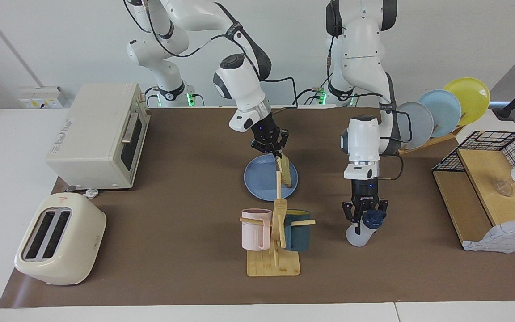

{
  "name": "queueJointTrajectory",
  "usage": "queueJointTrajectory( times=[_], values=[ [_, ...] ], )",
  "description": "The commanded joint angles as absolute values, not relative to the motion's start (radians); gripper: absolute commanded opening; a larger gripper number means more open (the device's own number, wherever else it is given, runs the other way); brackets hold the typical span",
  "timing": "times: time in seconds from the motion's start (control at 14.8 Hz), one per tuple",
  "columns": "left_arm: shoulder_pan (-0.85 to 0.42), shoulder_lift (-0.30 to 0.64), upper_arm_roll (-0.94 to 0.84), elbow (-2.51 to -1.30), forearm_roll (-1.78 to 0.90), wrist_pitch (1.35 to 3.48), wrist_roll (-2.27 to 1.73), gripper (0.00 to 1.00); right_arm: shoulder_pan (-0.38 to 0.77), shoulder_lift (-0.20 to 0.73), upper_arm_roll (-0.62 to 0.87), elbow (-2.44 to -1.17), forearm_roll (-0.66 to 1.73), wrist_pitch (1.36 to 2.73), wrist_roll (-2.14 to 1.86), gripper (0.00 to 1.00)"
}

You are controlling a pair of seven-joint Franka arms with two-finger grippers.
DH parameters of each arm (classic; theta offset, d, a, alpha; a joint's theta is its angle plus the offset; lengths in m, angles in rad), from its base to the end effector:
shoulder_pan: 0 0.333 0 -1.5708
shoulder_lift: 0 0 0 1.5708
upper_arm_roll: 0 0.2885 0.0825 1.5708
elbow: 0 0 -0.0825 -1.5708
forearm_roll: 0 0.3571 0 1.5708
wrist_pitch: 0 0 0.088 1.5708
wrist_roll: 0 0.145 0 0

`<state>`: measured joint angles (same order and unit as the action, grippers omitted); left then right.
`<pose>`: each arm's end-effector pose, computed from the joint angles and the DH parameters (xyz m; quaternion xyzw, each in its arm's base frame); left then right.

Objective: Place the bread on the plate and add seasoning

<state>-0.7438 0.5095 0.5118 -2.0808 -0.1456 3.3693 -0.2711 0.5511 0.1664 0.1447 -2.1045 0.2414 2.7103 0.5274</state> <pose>0.6199 -0.1523 0.2831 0.9068 0.0146 0.4207 0.0208 0.4616 0.3776 0.3436 -0.9726 0.0175 -0.1285 0.1932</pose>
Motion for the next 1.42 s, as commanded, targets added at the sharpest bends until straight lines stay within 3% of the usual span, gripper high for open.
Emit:
queueJointTrajectory(
  times=[0.0, 0.14, 0.34, 0.47, 0.75, 0.95, 1.08, 1.15, 1.29, 1.36],
  values=[
    [-0.750, 0.491, 0.532, -2.080, -0.163, 3.378, -0.261, 0.38, 0.537, 0.108, 0.143, -2.207, 0.268, 2.727, 0.405, 0.00],
    [-0.736, 0.474, 0.532, -2.063, -0.158, 3.335, -0.259, 0.36, 0.503, 0.101, 0.143, -2.232, 0.268, 2.727, 0.359, 0.00],
    [-0.735, 0.453, 0.532, -2.045, -0.156, 3.278, -0.256, 0.23, 0.473, 0.097, 0.143, -2.241, 0.268, 2.724, 0.359, 0.00],
    [-0.735, 0.434, 0.538, -2.037, -0.155, 3.246, -0.252, 0.22, 0.466, 0.095, 0.143, -2.252, 0.270, 2.723, 0.371, 0.00],
    [-0.735, 0.322, 0.552, -1.942, -0.149, 2.928, -0.123, 0.14, 0.440, 0.081, 0.143, -2.282, 0.270, 2.720, 0.370, 0.00],
    [-0.738, 0.250, 0.552, -1.891, -0.144, 2.748, -0.104, 0.01, 0.440, 0.080, 0.143, -2.284, 0.270, 2.715, 0.371, 0.00],
    [-0.742, 0.186, 0.551, -1.888, -0.118, 2.654, -0.080, 0.00, 0.439, 0.080, 0.143, -2.284, 0.270, 2.714, 0.371, 0.00],
    [-0.742, 0.151, 0.551, -1.888, -0.117, 2.602, -0.052, 0.00, 0.440, 0.080, 0.143, -2.284, 0.270, 2.714, 0.371, 0.18],
    [-0.749, 0.076, 0.548, -1.888, -0.117, 2.489, 0.012, 0.00, 0.439, 0.081, 0.143, -2.281, 0.270, 2.712, 0.368, 1.00],
    [-0.752, 0.045, 0.546, -1.888, -0.117, 2.444, 0.035, 0.00, 0.437, 0.083, 0.143, -2.275, 0.270, 2.711, 0.368, 1.00]
  ],
)
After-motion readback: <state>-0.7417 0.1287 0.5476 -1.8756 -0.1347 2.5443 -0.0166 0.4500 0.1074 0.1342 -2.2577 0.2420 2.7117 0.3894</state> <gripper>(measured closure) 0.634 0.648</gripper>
